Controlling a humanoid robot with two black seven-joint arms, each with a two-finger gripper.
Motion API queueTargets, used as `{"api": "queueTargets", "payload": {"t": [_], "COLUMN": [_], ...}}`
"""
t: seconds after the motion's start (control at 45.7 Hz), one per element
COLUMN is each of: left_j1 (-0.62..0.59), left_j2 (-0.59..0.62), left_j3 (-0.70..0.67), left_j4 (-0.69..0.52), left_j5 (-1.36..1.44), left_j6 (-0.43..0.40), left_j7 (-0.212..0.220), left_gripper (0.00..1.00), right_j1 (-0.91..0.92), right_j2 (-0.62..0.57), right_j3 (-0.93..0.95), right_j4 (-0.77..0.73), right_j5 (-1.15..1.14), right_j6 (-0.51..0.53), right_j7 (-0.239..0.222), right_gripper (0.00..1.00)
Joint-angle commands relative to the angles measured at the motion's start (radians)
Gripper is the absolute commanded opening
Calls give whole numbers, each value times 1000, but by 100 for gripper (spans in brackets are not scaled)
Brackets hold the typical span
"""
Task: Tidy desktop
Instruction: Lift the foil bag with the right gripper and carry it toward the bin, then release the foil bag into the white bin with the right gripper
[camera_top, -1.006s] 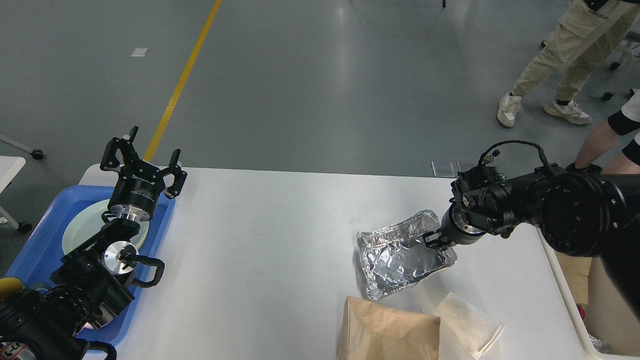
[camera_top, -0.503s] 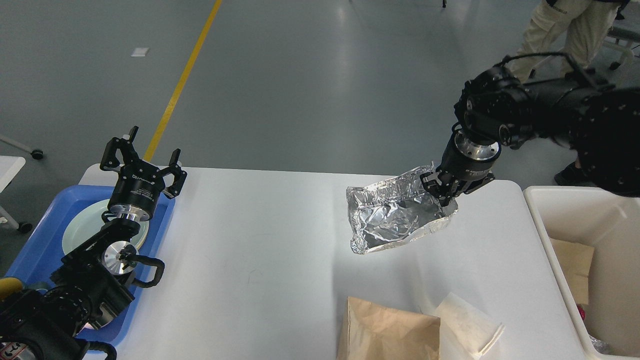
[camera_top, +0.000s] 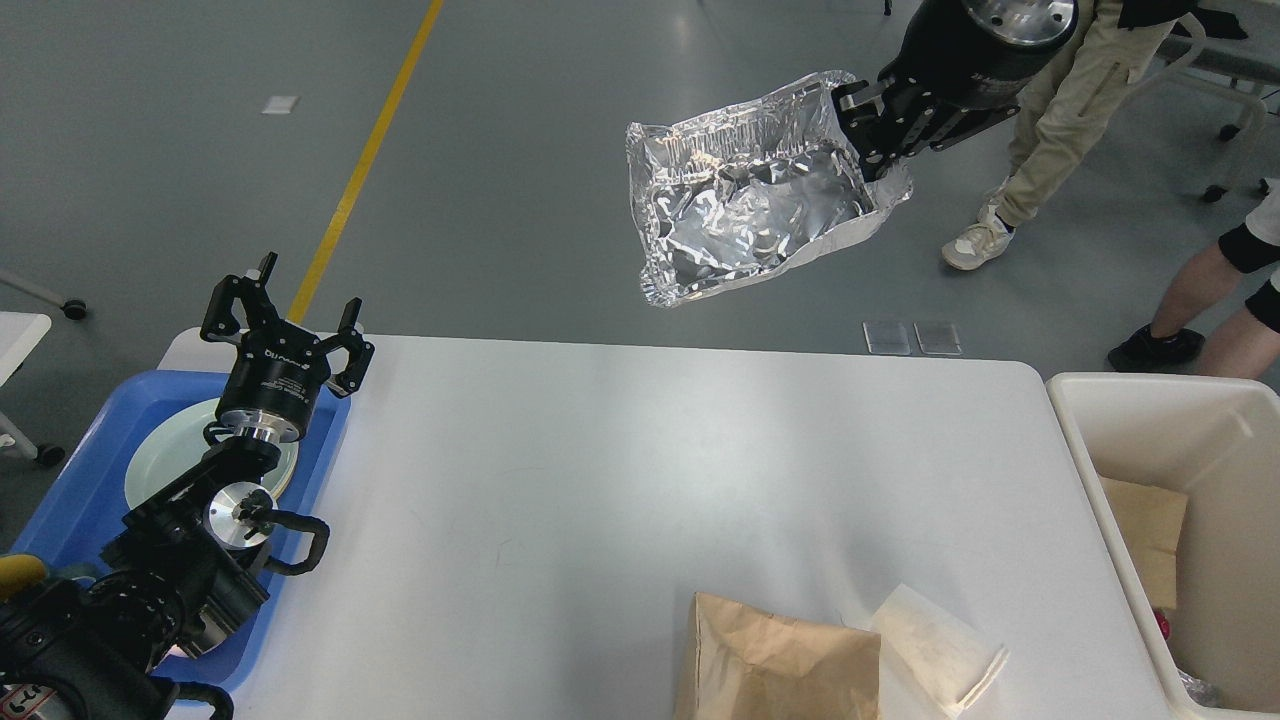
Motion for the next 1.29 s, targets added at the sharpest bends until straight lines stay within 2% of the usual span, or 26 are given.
{"api": "queueTargets", "payload": {"t": [0.0,0.219,0.394,0.787,0.962,1.203,1.269], "left_j1": [0,0,0,0,0,0,0], "left_j2": [-1,-1,0,0,-1,-1,0], "left_j3": [0,0,0,0,0,0,0], "left_j4": [0,0,0,0,0,0,0], "left_j5": [0,0,0,0,0,0,0], "left_j6": [0,0,0,0,0,0,0], "left_j7": [0,0,0,0,0,0,0], "left_gripper": [96,96,96,96,96,96,96], "right_j1": [-1,-17,-59,-307,-465,-790,-867], "right_j2": [-92,-266,-403,-668,-728,-728,-724], "right_j3": [-64,-188,-203,-190,-115,66,120], "right_j4": [-11,-45,-123,-174,-184,-189,-189], "right_j5": [-9,-20,-62,-81,-61,-35,-35], "right_j6": [0,0,0,-3,-262,-616,-685], "right_j7": [-1,-2,-4,-1,1,9,10], "right_gripper": [0,0,0,0,0,0,0]}}
